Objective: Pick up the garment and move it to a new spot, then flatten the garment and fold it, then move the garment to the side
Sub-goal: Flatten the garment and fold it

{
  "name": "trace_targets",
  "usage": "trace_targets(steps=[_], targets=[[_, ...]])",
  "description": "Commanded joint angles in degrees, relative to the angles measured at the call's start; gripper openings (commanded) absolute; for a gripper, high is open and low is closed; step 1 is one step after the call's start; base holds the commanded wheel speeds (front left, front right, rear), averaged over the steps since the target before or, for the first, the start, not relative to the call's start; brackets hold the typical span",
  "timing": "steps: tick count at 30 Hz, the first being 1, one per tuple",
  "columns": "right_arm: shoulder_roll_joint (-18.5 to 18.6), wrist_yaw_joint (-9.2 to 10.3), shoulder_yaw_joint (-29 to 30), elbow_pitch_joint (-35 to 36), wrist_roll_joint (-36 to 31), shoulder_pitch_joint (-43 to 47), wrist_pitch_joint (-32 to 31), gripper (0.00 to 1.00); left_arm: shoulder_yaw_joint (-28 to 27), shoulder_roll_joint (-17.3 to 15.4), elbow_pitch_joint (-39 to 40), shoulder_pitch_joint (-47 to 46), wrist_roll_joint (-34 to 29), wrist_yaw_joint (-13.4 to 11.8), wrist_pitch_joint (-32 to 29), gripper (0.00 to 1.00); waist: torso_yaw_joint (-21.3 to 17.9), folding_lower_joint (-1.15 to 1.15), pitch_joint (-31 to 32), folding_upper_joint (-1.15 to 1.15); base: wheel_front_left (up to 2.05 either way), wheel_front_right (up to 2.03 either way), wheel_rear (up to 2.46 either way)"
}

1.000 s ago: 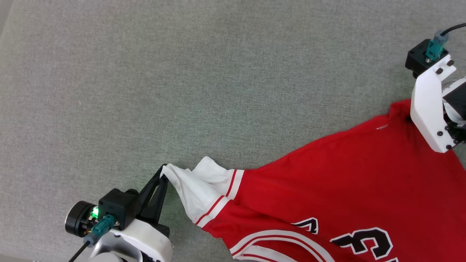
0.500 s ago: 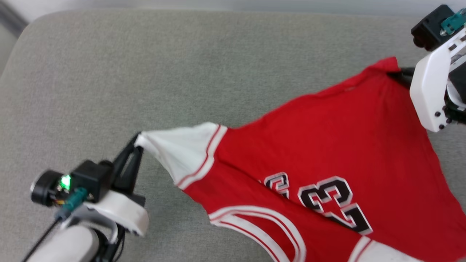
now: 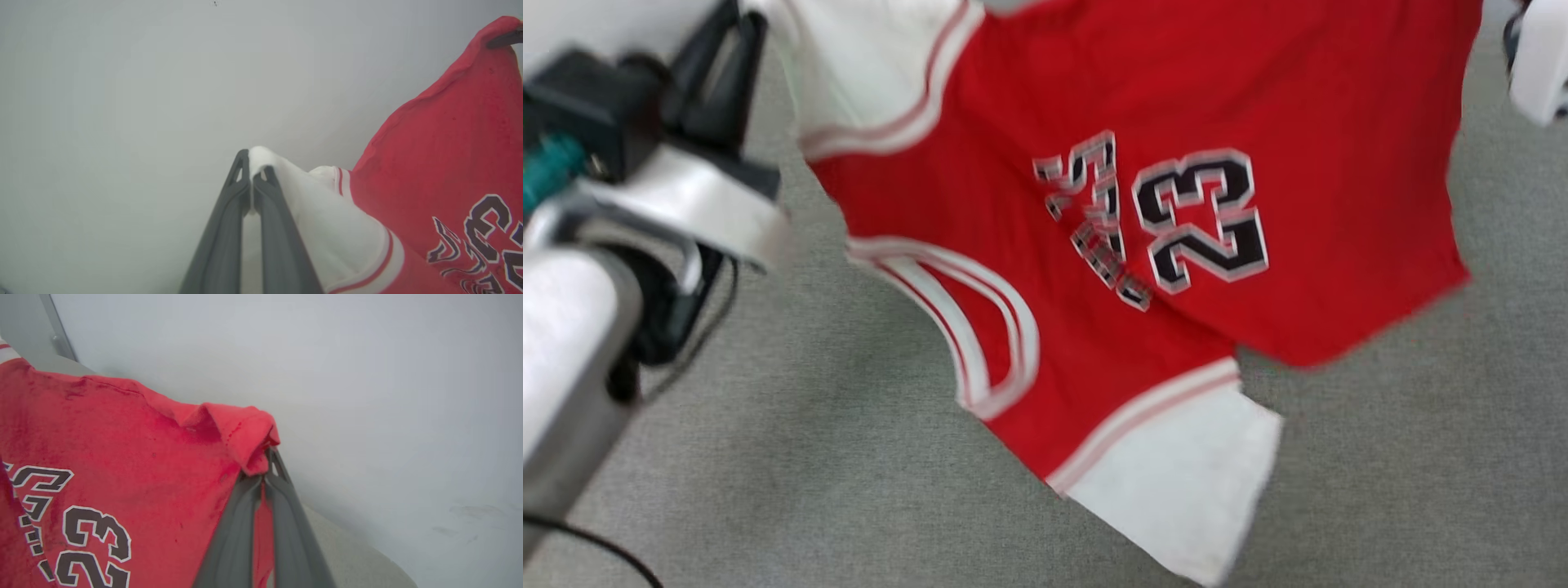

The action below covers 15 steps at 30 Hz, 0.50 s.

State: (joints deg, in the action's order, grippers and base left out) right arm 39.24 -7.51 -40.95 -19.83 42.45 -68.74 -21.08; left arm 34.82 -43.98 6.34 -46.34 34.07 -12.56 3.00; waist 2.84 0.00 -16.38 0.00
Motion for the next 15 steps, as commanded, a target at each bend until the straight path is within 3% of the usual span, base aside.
trace_targets(steps=[1, 15], targets=[[-0.4, 0.04, 0.53, -0.42, -0.49, -1.24, 0.3, 0.0, -0.14, 0.25, -0.3, -1.14, -0.54, 0.19, -0.12, 0.0, -0.39, 0.0, -0.7, 0.0, 0.0, 0.0, 0.0], [-9.06, 0.04, 9.07, -10.05, -12.96, -20.5, 4.53, 0.0, -1.15, 7.97, -17.07, -34.4, -3.71, 9.13, -3.36, 0.0, -0.85, 0.0, -8.01, 0.0, 0.0, 0.0, 0.0]])
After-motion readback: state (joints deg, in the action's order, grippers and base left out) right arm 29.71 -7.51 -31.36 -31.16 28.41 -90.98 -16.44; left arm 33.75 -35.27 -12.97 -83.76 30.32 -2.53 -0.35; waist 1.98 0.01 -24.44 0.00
